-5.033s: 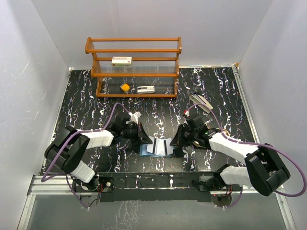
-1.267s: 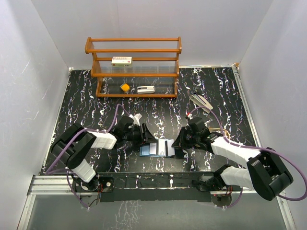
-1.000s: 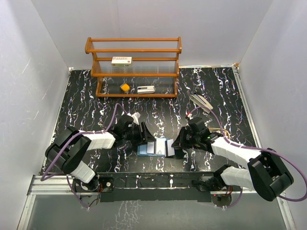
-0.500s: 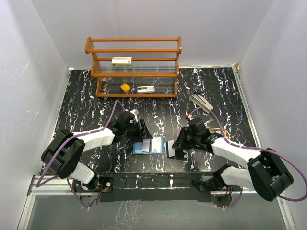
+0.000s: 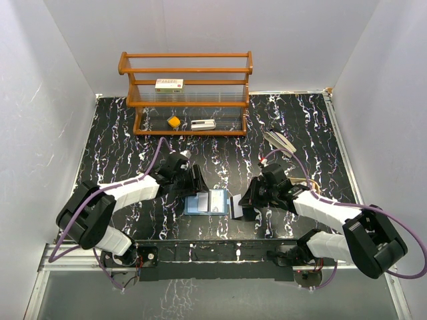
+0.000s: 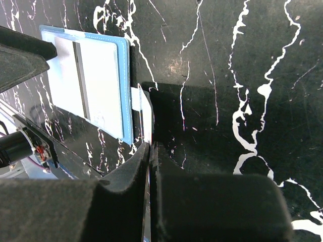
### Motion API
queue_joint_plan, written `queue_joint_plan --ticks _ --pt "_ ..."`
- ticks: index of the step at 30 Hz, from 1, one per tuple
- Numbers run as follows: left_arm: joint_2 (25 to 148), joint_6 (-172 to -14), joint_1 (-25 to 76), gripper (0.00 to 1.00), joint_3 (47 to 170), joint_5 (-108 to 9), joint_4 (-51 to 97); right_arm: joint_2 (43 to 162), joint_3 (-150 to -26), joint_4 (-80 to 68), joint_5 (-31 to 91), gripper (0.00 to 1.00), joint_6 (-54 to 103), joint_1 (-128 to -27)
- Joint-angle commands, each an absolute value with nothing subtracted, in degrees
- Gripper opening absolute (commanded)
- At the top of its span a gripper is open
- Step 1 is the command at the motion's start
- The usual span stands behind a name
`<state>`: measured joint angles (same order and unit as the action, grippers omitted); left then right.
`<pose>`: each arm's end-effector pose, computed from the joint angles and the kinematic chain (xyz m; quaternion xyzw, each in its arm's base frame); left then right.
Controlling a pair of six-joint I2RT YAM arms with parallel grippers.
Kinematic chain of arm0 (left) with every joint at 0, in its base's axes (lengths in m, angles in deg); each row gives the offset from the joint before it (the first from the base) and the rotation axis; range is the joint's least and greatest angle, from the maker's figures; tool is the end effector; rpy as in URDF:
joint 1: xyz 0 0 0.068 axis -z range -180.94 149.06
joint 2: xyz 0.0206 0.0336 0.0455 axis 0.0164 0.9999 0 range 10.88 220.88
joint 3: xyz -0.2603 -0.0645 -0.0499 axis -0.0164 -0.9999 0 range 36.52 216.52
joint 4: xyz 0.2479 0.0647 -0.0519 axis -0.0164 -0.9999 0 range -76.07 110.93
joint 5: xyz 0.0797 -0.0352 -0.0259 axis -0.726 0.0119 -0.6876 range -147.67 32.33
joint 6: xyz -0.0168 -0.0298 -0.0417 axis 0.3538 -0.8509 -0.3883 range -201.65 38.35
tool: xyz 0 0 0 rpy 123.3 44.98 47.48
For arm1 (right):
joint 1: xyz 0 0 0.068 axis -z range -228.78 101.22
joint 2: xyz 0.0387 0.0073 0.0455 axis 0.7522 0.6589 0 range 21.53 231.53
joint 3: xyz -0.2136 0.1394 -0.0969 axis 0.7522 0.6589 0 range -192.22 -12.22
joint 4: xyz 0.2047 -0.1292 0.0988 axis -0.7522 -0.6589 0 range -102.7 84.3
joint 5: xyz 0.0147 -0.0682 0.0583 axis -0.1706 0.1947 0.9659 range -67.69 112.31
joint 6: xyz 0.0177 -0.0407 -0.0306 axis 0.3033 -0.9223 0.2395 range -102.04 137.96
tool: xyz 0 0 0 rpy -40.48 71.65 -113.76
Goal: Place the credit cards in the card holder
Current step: Insert the credit card into the card holder.
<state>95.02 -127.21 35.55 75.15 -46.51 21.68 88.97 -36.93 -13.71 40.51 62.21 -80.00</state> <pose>0.2249 -0.1749 0.1667 -0.0353 0.9187 -0.3191 0.2299 0.1717 0.1171 0.1517 0.0528 0.9301 0.3208 0.1711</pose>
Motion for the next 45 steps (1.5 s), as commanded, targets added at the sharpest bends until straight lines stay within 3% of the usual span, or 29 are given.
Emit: queue_joint_plan --ticks 1,33,45 --pt "92.4 -128.8 35.2 0.59 73.9 -44.6 20.2 90.1 -37.1 -10.4 40.5 0.00 62.7 -79.9" --pt "93.6 -135.6 36.6 0.57 71.8 -35.6 32.0 90.6 -32.9 -4.2 43.5 0.00 65.7 -79.9" --pt "97.2 -139.7 41.6 0.55 70.9 -36.5 38.1 85.5 -32.7 -7.4 42.6 0.00 66.5 -79.9"
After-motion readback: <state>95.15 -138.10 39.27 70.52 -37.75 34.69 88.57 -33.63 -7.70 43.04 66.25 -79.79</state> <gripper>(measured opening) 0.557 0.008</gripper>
